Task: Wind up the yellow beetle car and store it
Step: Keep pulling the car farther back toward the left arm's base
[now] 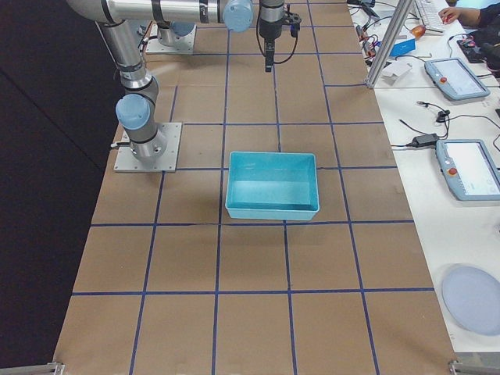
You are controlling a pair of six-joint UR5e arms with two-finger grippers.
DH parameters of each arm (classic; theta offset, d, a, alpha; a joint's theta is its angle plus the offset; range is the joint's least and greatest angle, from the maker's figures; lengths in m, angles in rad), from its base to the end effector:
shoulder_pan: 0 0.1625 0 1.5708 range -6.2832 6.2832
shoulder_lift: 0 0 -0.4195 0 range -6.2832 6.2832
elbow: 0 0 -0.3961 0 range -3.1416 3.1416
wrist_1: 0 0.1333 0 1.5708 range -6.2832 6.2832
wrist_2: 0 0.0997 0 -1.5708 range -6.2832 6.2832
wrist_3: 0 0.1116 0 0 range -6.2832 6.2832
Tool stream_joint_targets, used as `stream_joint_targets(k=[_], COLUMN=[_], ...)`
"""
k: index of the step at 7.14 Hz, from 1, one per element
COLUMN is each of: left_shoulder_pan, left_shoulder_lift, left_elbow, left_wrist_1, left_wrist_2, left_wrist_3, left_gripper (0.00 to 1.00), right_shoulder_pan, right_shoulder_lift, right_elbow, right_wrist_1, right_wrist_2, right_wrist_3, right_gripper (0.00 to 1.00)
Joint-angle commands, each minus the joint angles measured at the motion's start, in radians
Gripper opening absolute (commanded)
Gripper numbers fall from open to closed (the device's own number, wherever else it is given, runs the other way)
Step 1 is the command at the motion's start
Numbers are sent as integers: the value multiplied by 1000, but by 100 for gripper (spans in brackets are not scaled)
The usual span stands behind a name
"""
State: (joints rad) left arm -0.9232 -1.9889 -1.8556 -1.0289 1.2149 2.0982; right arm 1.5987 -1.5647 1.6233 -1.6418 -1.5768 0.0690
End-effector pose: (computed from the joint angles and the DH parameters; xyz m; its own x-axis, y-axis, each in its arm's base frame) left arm 0.1970 -0.5459 0.1706 -0.1553 0.9873 -0.0346 0.9166 0.1309 -0.3779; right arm 0.1465 -0.4952 0.4484 -0.9991 0.0412 0.0051 0.0411 0.9991 -0.0128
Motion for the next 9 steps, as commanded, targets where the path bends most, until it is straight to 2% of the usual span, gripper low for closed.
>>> stream_joint_targets(k=[1, 9], left_shoulder_pan=[6, 69], left_shoulder_lift=[-1, -1], left_elbow=[1, 3], left_wrist_1=[0, -17], left_wrist_2=[0, 2], left_wrist_3=[20, 55], left_gripper=[25, 25], right_shoulder_pan=[1, 4], right_shoulder_lift=[0, 2], right_elbow=[1, 3], right_wrist_1=[0, 0], right_wrist_2=[0, 0], right_wrist_3=[0, -2], right_gripper=[100, 100])
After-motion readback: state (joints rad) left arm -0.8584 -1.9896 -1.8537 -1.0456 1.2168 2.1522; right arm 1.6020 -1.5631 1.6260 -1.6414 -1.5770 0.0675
